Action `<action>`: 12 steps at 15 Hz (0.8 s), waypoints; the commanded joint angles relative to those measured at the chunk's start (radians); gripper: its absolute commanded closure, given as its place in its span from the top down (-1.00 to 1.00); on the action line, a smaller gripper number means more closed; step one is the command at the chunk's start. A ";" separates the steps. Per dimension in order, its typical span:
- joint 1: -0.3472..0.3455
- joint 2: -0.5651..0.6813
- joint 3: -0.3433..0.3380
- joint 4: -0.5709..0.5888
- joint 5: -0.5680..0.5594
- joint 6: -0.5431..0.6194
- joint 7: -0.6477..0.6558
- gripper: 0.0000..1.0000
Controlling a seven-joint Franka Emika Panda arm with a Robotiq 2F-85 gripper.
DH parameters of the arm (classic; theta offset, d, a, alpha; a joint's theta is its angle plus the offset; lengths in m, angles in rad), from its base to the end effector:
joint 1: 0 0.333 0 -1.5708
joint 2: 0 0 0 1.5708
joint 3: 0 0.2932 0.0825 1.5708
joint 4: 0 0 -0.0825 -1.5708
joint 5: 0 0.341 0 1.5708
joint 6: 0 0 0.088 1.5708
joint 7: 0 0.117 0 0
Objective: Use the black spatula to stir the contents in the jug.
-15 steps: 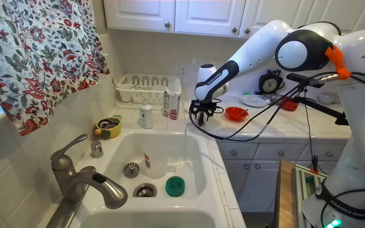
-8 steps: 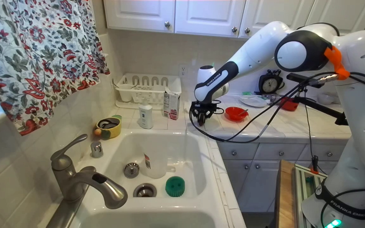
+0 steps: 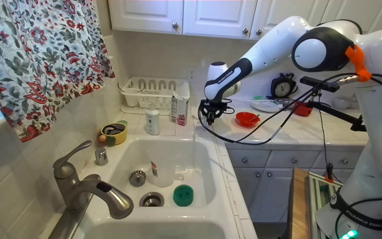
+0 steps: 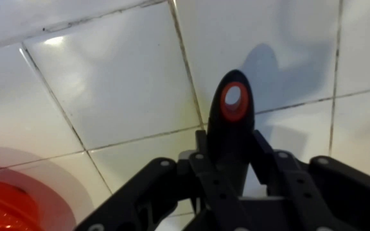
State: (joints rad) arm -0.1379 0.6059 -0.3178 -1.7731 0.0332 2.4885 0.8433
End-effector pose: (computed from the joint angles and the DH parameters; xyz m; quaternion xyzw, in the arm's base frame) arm 0.5760 -0.2617 0.2472 0.8042 -0.5853 0.0829 0.0616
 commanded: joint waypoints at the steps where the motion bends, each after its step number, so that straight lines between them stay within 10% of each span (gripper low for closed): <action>1: -0.003 -0.104 -0.024 -0.040 0.006 -0.028 0.011 -0.80; 12: -0.044 -0.473 -0.009 -0.147 -0.087 -0.721 -0.312 -0.80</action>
State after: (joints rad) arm -0.1721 0.2589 -0.3502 -1.8450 -0.0093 1.8821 0.6013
